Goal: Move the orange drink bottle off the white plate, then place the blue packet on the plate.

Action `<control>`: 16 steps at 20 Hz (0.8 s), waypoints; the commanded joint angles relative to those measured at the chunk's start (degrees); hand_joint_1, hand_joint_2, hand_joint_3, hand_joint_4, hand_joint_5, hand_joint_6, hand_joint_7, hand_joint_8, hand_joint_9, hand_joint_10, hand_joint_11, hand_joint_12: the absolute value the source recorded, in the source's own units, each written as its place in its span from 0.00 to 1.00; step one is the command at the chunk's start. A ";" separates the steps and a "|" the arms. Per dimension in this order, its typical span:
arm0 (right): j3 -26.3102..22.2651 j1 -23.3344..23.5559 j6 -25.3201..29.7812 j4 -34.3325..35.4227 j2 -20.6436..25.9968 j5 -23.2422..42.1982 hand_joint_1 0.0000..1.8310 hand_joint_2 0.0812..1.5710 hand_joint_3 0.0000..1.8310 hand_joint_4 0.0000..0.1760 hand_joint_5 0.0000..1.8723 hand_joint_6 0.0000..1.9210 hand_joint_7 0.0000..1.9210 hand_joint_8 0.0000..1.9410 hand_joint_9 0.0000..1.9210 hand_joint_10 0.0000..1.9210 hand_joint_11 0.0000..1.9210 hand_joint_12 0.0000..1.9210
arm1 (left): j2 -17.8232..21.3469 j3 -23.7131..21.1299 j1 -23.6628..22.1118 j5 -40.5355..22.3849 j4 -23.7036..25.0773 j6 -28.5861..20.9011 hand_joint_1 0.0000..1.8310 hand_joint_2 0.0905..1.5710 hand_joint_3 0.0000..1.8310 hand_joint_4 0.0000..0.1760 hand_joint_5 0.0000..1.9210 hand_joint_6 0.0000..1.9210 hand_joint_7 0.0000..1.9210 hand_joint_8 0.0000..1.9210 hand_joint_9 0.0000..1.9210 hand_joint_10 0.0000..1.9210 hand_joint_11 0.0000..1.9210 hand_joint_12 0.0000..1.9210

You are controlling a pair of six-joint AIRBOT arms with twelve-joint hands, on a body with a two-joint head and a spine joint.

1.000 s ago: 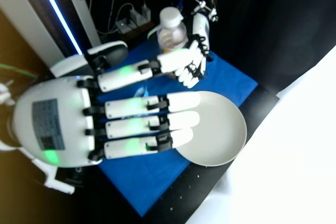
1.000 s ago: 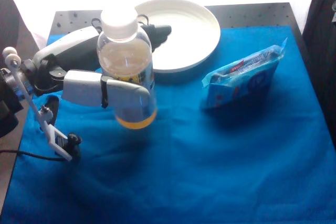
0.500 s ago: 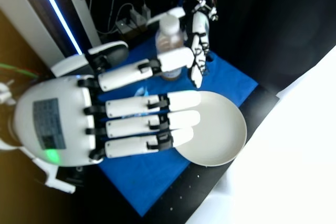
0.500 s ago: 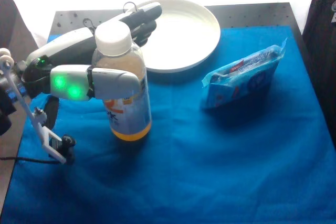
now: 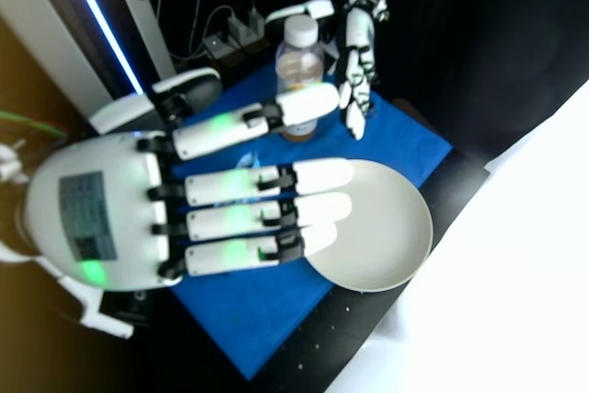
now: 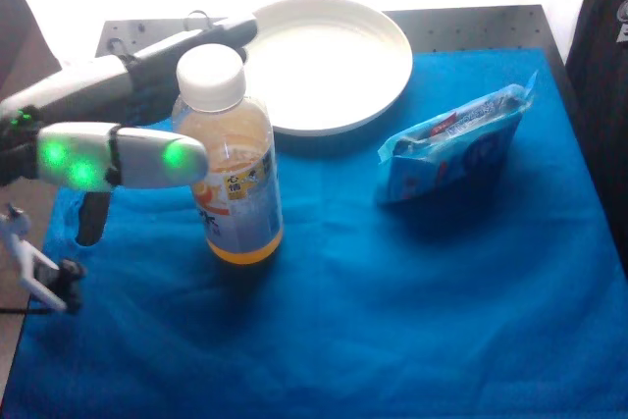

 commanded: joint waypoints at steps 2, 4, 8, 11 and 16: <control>0.18 0.89 0.72 2.58 -0.01 6.16 0.32 0.49 0.00 1.00 0.00 0.00 0.00 0.00 0.00 0.00 0.00 0.30 | 2.09 -0.89 -0.42 -6.16 -2.39 0.32 0.26 0.42 0.00 1.00 0.00 0.00 0.00 0.00 0.00 0.00 0.00 0.00; 0.21 0.89 1.15 2.14 0.02 5.61 0.31 0.47 0.00 1.00 0.00 0.00 0.00 0.00 0.00 0.00 0.00 0.31 | 4.07 -1.65 -0.44 -6.30 -2.41 0.99 0.25 0.45 0.01 1.00 0.00 0.00 0.00 0.00 0.00 0.00 0.00 0.00; 0.42 4.38 2.58 -4.76 0.57 -0.05 0.32 0.47 0.00 1.00 0.00 0.00 0.00 0.00 0.00 0.00 0.00 0.39 | 6.91 -2.00 -1.26 -6.77 -3.45 2.79 0.27 0.48 0.01 1.00 0.00 0.00 0.00 0.00 0.00 0.00 0.00 0.00; 1.61 7.89 5.03 -12.55 0.45 -5.85 0.34 0.46 0.00 1.00 0.00 0.00 0.00 0.00 0.01 0.00 0.00 0.44 | 8.91 -2.08 -1.54 -4.13 -2.72 3.56 0.28 0.45 0.00 1.00 0.00 0.00 0.00 0.00 0.00 0.00 0.00 0.00; 4.20 13.87 18.65 -34.97 -0.24 -13.39 0.34 0.36 0.00 1.00 0.00 0.00 0.03 0.00 0.01 0.00 0.00 0.19 | 10.74 -0.44 -2.26 2.53 -1.33 5.35 0.31 0.38 0.00 1.00 0.00 0.00 0.00 0.00 0.00 0.00 0.00 0.00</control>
